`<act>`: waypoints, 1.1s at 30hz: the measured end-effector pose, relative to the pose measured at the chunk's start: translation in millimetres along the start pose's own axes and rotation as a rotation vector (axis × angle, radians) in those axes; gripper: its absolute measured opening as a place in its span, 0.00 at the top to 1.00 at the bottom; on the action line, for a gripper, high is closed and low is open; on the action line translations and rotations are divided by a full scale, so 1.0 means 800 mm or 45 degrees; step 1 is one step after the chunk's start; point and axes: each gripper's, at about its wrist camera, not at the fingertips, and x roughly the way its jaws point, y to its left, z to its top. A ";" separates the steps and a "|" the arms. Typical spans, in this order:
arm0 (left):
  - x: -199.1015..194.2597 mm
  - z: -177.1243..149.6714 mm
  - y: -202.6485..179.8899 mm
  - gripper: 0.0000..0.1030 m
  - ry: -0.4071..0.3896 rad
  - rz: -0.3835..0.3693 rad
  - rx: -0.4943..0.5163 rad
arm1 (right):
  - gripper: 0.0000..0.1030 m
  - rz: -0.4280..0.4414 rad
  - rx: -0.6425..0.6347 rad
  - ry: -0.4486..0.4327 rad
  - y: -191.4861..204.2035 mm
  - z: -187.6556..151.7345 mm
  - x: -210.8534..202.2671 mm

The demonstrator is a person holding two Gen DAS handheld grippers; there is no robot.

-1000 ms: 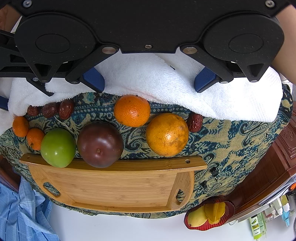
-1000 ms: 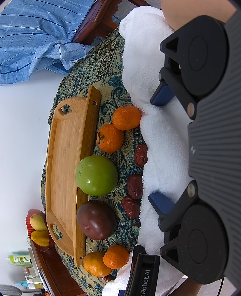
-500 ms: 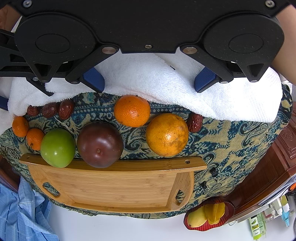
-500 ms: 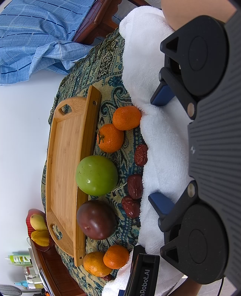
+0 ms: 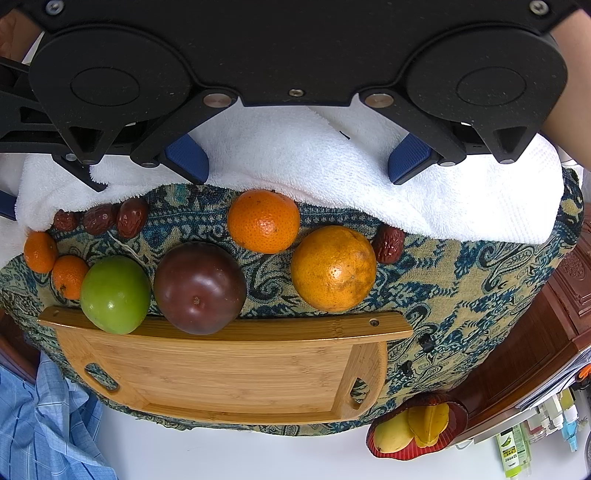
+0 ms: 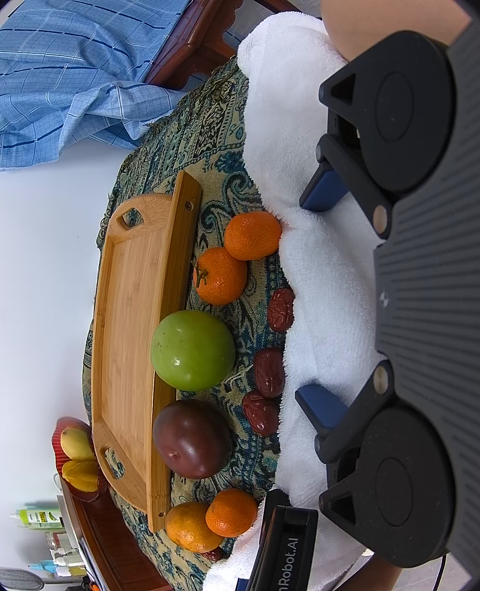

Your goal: Organize fruits

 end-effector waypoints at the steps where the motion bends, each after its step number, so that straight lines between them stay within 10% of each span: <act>1: 0.000 0.000 0.000 0.00 0.000 0.000 0.000 | 0.00 -0.003 -0.002 -0.003 0.000 0.000 0.004; 33: -0.013 0.004 0.006 0.05 -0.017 -0.061 0.046 | 0.02 0.046 0.007 0.008 -0.006 0.009 -0.010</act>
